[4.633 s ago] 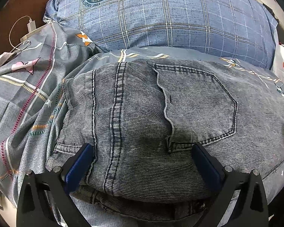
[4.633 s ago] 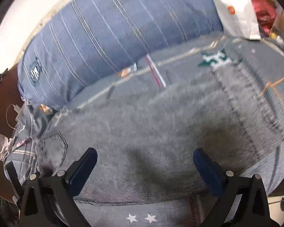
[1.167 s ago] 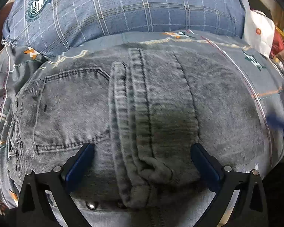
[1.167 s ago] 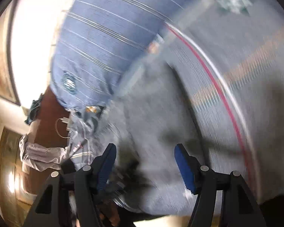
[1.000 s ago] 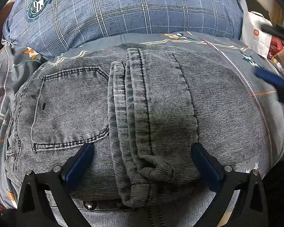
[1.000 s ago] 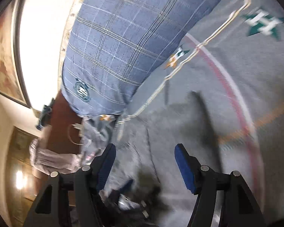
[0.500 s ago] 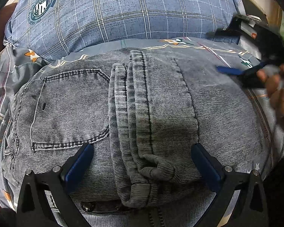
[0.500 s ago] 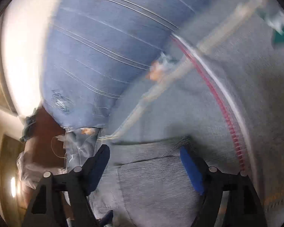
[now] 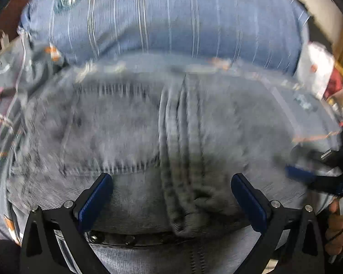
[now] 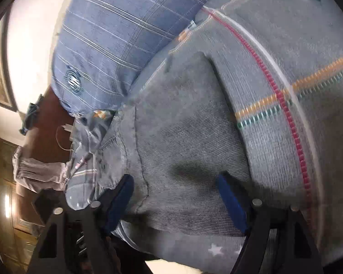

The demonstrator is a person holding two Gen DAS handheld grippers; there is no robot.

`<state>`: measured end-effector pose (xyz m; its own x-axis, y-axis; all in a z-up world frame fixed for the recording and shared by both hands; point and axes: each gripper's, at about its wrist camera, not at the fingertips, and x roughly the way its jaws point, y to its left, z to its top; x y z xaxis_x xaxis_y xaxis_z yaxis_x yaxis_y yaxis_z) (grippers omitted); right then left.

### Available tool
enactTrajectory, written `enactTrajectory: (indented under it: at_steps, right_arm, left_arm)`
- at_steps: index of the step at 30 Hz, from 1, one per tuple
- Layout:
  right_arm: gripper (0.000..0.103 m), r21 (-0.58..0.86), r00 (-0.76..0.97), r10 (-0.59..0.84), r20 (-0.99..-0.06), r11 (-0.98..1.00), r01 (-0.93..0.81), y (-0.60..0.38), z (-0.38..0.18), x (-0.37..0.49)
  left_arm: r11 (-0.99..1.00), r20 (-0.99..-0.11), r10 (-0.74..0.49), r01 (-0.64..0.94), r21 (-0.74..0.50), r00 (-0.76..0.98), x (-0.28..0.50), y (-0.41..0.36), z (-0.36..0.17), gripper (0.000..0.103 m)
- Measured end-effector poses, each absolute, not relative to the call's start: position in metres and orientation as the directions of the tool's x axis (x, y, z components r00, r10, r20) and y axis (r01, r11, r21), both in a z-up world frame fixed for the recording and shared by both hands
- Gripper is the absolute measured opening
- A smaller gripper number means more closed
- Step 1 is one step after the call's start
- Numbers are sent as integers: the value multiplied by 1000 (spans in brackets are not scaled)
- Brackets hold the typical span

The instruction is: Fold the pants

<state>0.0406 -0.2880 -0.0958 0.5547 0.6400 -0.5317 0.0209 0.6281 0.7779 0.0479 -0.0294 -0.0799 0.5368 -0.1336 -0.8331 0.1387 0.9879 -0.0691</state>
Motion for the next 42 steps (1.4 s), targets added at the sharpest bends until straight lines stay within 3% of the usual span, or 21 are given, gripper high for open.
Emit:
enactTrajectory:
  at_steps: [3,15,37,42]
  right_arm:
    - [80,767,545,641,-540,641,7,-288,-87,42]
    - [80,806,555,678,-483,592,-21,-291,-104,42]
    - [81,773,540,671,-508,632,-58,-284,-103,43]
    - [84,767,543,665,-512,639,-60,-281,-102,44]
  left_arm:
    - [988,-823,-80,157,11,563,44,-37,-84,103]
    - [991,-823,-58,130,19,565,44,-38,-85,103]
    - [993,-823,-49,113,19,566,38,-37,-76,103]
    - [992,-716,-119,102,-68,687,13,-20,-31,103]
